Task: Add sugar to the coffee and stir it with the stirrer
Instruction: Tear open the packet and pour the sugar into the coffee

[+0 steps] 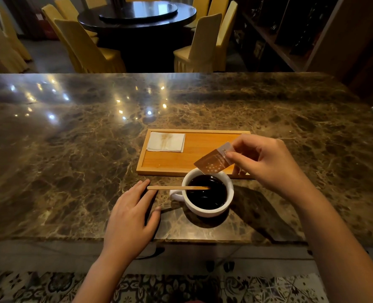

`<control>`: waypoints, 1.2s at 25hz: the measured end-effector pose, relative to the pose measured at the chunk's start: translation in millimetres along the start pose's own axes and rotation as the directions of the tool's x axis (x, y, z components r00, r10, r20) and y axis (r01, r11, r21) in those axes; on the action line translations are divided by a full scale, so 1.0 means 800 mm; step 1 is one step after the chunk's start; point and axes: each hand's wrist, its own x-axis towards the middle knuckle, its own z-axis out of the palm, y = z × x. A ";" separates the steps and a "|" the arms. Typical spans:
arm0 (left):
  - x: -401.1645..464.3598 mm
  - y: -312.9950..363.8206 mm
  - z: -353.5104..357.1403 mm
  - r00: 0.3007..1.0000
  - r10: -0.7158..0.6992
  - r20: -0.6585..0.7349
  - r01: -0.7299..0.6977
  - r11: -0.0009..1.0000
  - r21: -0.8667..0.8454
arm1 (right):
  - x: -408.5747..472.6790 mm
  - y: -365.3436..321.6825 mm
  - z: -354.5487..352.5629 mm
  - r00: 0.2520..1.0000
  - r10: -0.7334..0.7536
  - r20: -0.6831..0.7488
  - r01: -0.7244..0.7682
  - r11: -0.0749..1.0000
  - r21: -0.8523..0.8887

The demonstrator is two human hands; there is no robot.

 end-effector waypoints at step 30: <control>0.001 0.001 -0.001 1.000 -0.006 0.003 0.006 1.000 0.000 | -0.010 0.037 0.028 0.915 0.368 -0.164 -0.124 0.645 0.754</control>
